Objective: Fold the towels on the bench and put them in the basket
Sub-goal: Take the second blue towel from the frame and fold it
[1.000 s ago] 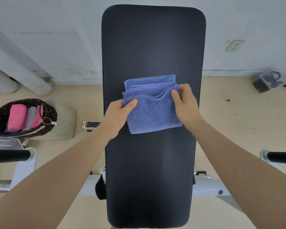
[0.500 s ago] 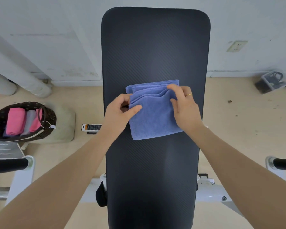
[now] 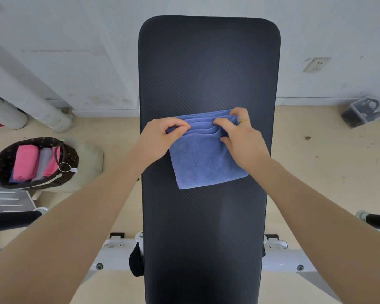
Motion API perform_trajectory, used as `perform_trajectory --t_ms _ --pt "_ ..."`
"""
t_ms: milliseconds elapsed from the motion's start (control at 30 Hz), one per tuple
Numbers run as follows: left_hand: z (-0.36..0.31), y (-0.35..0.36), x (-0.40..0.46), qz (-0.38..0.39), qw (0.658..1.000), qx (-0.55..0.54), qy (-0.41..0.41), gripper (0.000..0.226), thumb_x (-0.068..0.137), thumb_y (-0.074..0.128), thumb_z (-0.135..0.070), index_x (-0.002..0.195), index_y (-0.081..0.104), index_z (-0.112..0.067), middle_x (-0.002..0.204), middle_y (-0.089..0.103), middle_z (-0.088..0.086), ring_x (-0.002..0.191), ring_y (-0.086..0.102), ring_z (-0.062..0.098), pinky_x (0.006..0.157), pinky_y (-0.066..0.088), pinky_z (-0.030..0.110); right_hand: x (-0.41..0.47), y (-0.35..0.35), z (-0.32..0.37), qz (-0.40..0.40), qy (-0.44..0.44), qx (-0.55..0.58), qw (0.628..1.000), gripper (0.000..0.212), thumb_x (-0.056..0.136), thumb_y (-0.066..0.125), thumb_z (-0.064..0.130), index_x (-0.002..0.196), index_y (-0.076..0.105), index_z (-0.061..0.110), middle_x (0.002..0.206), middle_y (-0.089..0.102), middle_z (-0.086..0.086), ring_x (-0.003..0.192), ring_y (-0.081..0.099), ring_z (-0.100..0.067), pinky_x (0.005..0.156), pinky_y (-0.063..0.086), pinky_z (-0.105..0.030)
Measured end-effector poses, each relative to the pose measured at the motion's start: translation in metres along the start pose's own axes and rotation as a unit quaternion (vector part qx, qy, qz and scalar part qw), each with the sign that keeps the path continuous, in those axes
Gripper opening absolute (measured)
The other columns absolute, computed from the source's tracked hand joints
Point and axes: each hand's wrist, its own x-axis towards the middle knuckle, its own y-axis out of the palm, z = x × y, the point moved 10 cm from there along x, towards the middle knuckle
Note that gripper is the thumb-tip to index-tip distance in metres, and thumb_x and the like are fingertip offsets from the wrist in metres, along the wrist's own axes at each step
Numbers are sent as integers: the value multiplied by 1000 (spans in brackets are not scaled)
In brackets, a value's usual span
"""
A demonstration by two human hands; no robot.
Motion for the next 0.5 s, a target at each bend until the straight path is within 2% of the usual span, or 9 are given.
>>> perform_trajectory --t_ms 67,167,267,367,500 --pt "0 1 4 13 1000 20 -3 16 92 55 -17 96 70 -20 88 61 -24 80 54 -20 74 37 -4 -3 -1 4 -5 -26 -36 999 23 93 47 21 114 52 28 144 22 11 82 41 -22 75 40 -30" --pt "3 0 6 22 999 40 -20 18 94 51 -20 94 69 -21 88 60 -23 83 55 -10 73 38 -1 -6 -6 5 -26 -40 -36 998 9 93 50 22 100 53 17 142 26 7 74 49 -26 69 44 -32" --pt "6 1 5 32 998 38 -35 21 94 49 -29 89 67 -21 85 63 -15 80 54 -3 73 39 11 -3 -12 0 -32 -24 15 999 15 95 48 26 101 50 12 133 34 6 76 52 -26 68 35 -28" --pt "9 3 6 47 997 36 -42 11 88 60 -32 79 62 -26 76 60 -17 68 52 -6 65 38 7 2 -19 -8 -38 4 68 997 14 96 45 24 98 48 11 114 41 3 82 48 -18 74 38 -31" --pt "7 0 11 20 997 69 -25 13 90 58 -26 81 60 -17 72 56 -13 65 48 2 64 37 15 9 -22 -9 -35 4 68 997 15 95 48 25 102 52 12 105 42 5 83 46 -15 77 37 -27"
